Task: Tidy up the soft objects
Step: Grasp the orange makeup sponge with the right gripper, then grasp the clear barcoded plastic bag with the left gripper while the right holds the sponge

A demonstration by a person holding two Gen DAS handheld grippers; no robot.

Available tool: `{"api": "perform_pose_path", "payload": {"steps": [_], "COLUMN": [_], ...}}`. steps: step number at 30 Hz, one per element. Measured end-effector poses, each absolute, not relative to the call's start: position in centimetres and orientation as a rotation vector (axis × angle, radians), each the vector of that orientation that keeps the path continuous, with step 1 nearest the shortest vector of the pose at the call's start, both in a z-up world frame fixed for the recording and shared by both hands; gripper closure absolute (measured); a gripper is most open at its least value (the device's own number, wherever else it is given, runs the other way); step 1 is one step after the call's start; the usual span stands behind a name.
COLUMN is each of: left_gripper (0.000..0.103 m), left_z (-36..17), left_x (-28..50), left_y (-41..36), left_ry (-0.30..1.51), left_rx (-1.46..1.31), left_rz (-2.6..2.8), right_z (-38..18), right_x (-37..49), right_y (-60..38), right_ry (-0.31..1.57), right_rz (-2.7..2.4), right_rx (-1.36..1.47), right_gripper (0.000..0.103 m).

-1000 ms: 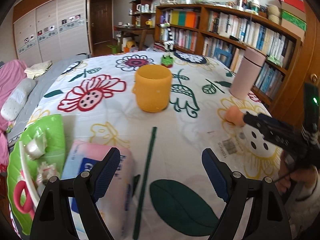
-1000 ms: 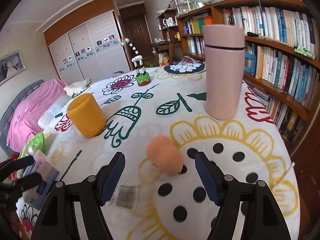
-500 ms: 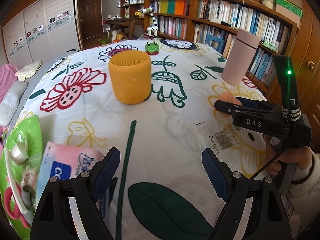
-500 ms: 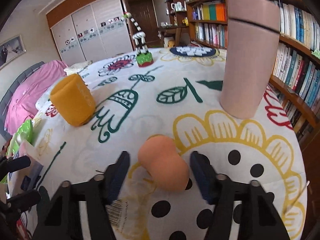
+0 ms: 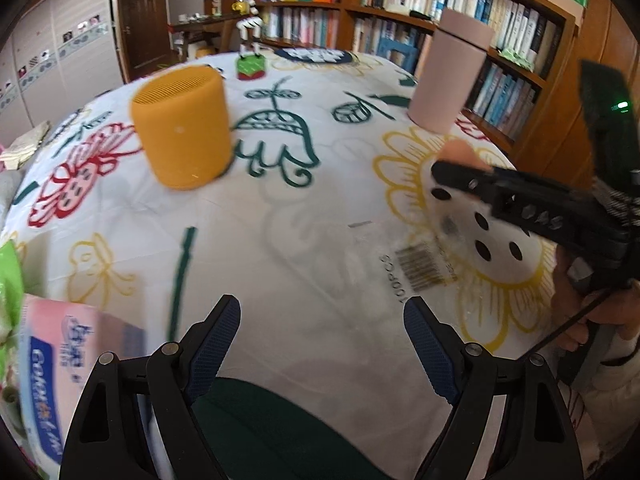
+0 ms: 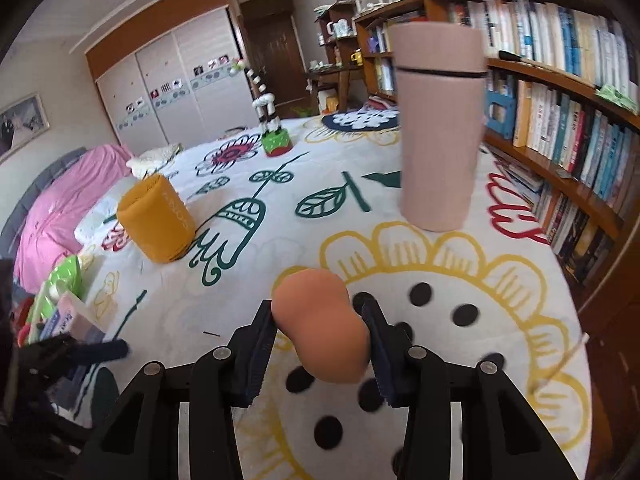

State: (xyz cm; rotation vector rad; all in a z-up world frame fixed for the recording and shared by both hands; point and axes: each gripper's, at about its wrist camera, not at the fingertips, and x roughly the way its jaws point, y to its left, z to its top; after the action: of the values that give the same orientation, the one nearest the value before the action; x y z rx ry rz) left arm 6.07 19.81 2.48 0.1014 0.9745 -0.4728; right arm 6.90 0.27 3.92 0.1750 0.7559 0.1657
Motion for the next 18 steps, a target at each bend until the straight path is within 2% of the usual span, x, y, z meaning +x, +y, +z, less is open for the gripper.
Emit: {"api": "perform_pose_path", "payload": {"steps": [9, 11, 18], "left_gripper": [0.018, 0.013, 0.007], "left_z": [1.8, 1.9, 1.9], "left_x": [6.5, 6.6, 7.0], "left_y": [17.7, 17.3, 15.8], "left_ry": [1.006, 1.008, 1.032], "left_rx": [0.044, 0.029, -0.039], "left_rz": [-0.551, -0.548, -0.55], "right_z": [4.3, 4.2, 4.0], "right_x": [4.8, 4.5, 3.9], "right_y": [-2.0, -2.3, -3.2], "right_ry": [0.711, 0.705, 0.688], "right_rz": [0.1, 0.093, 0.085], "right_rx": [0.232, 0.245, 0.282], "right_gripper": [0.056, 0.056, 0.056]}}
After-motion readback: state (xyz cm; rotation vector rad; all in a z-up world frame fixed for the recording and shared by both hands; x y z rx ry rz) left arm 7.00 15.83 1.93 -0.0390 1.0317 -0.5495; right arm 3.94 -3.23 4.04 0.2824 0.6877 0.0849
